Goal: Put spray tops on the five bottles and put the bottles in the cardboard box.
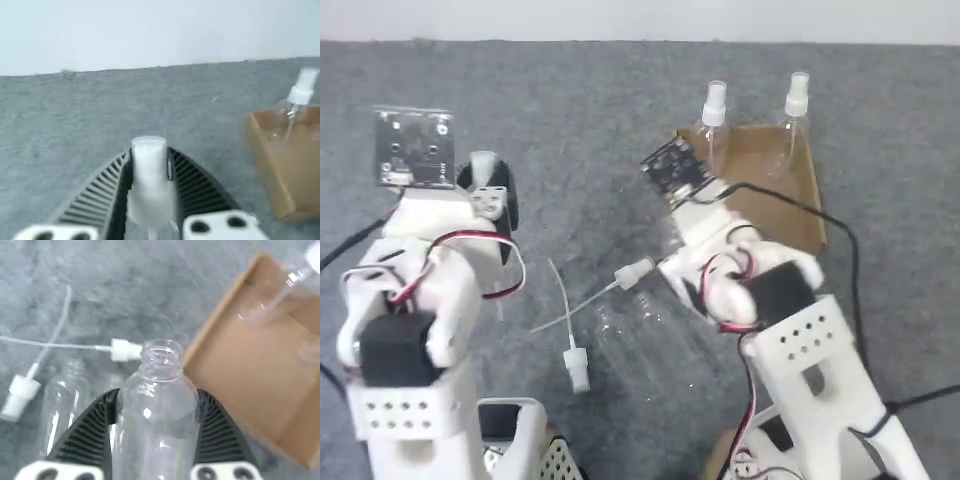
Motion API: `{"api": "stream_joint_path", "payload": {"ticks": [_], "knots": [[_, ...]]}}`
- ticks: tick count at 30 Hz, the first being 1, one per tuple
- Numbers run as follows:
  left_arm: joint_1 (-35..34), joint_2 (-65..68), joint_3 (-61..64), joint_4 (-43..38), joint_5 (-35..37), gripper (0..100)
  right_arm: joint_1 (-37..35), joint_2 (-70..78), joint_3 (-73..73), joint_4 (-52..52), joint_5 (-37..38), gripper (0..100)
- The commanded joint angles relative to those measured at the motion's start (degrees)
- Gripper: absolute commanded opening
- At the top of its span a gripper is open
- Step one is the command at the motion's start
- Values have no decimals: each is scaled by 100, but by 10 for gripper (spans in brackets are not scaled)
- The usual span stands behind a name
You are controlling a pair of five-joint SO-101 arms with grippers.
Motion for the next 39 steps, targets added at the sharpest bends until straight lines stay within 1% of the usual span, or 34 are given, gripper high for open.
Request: {"api": "stream_joint_path", "payload": {"ticks": [1,5,8,10,13,16,18,20,22,25,29,31,39], "knots": [[-202,-167,-558,185,97,11,-365,-295,167,-611,-123,27],[-290,-167,-796,281,123,11,-558,-295,642,-1191,-149,27],[-290,-255,-787,387,501,10,-646,-303,774,-1376,-360,29],[-273,-457,-681,334,677,10,-690,-303,791,-1420,-360,31],[-246,-879,-514,9,738,10,-840,-303,800,-1420,-343,28],[-237,-1143,-215,-554,747,10,-1209,-303,862,-1763,-352,24],[-229,-1160,-57,-888,765,10,-1481,-303,1108,-2255,-352,3],[-62,-1152,48,-1160,941,10,-1719,-303,1486,-2976,-352,6],[114,-1152,66,-1310,1011,10,-1912,-303,1925,-3749,-343,6],[466,-1160,66,-1451,1029,10,-2035,-303,2374,-4426,-343,6],[809,-1160,171,-1556,1169,10,-2035,-303,2558,-4602,-352,6],[826,-1152,312,-1688,1266,10,-2044,-303,2567,-4602,-369,6],[818,-1152,1367,-2760,1310,10,-2044,-303,2567,-4629,-378,6]]}}
